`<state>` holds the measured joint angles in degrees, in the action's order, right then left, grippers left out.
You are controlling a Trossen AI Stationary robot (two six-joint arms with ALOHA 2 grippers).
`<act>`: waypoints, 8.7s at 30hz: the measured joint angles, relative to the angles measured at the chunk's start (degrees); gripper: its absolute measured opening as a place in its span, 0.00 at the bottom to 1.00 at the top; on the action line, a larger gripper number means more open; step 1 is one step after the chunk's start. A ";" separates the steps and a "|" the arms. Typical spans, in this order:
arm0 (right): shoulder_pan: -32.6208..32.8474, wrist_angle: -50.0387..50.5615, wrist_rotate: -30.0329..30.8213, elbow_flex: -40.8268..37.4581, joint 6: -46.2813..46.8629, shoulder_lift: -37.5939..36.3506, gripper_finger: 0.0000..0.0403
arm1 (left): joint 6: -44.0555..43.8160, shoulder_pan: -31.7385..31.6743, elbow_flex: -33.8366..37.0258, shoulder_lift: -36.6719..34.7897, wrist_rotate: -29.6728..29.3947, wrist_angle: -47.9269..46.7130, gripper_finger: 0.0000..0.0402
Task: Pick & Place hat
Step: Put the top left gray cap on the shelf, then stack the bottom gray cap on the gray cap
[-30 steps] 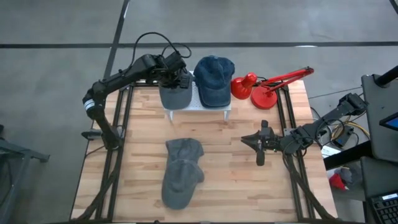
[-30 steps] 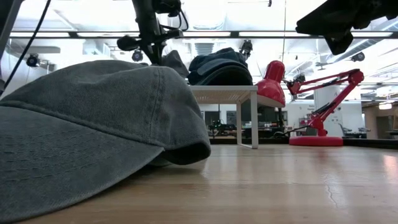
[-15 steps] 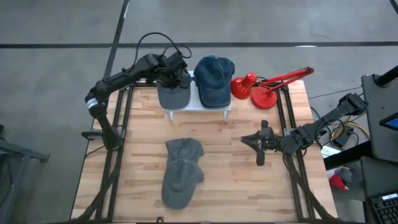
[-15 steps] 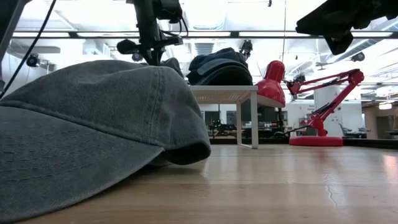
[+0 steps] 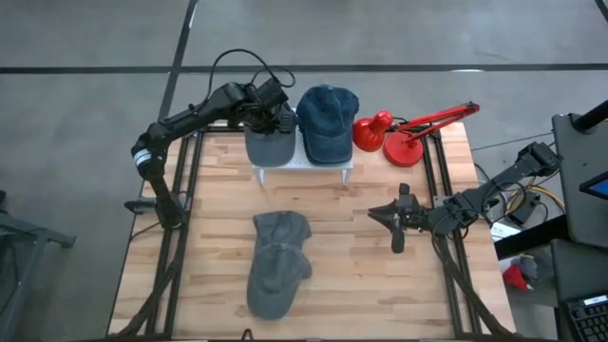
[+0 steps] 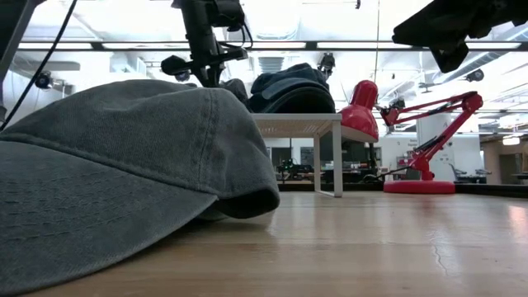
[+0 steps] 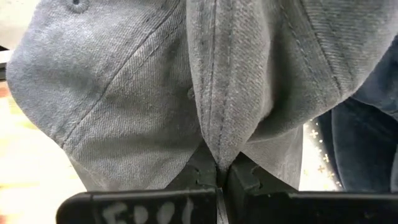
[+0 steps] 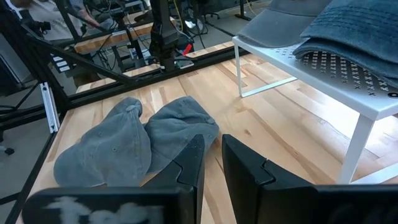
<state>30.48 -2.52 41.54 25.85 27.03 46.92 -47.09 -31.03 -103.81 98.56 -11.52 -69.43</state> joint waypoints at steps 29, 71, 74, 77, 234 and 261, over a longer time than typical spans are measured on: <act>-0.02 0.02 0.00 0.00 0.02 -0.02 0.13 | -0.81 0.26 1.23 0.00 1.66 1.83 0.07; 0.00 -0.37 0.00 0.00 0.00 -0.02 0.13 | 0.92 0.28 2.78 -0.02 4.74 5.09 0.07; -0.02 -0.37 0.00 0.00 0.00 -0.02 0.13 | 1.11 0.28 2.78 -0.02 4.74 5.09 0.07; -0.02 -0.37 0.00 0.00 0.00 -0.02 0.13 | 1.84 0.28 2.78 -0.02 4.74 5.11 0.07; -0.02 -1.05 0.01 0.00 -0.04 0.02 0.13 | -37.70 45.89 16.64 -6.14 6.45 1.58 0.95; -0.01 -1.03 0.02 0.00 -0.04 0.02 0.13 | -54.15 59.76 27.85 -6.14 0.31 25.72 0.95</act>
<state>30.47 -3.55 41.56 25.85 26.98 46.94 -101.24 28.73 -75.96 92.42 -11.22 -43.71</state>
